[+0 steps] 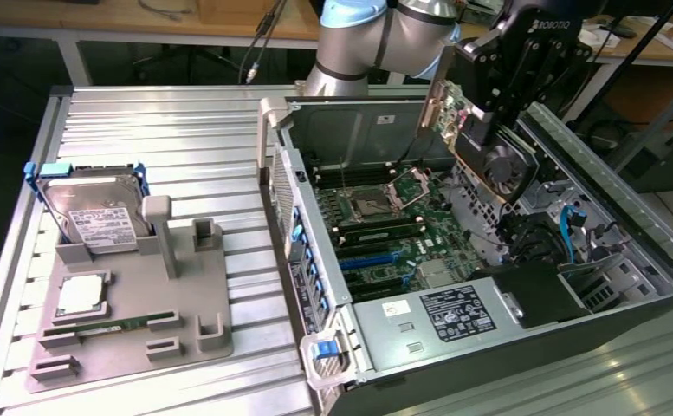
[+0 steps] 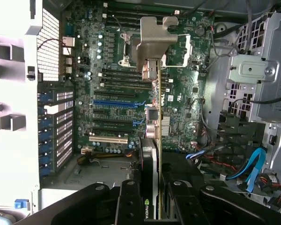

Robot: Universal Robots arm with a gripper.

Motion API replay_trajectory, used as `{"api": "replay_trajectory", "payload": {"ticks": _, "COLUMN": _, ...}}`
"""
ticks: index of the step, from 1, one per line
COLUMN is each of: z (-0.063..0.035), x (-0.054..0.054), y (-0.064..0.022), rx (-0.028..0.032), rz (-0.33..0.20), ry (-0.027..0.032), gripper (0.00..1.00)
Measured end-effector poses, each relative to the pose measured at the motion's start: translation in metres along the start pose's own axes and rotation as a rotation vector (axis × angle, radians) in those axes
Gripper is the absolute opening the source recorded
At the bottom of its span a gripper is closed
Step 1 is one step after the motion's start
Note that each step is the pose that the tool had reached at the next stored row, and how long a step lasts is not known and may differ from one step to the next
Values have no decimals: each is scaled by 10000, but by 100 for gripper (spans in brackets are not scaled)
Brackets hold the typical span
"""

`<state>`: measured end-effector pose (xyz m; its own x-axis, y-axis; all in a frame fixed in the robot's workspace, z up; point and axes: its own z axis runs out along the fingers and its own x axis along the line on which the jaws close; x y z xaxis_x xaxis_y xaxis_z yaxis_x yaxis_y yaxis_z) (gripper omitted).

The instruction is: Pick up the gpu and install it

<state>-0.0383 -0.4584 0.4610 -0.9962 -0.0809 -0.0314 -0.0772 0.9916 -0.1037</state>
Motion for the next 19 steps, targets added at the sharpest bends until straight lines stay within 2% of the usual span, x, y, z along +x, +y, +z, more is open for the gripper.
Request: {"api": "replay_trajectory", "payload": {"ticks": 19, "z": 0, "x": 0, "y": 0, "rx": -14, "rz": -460, "ry": -48, "gripper": 27}}
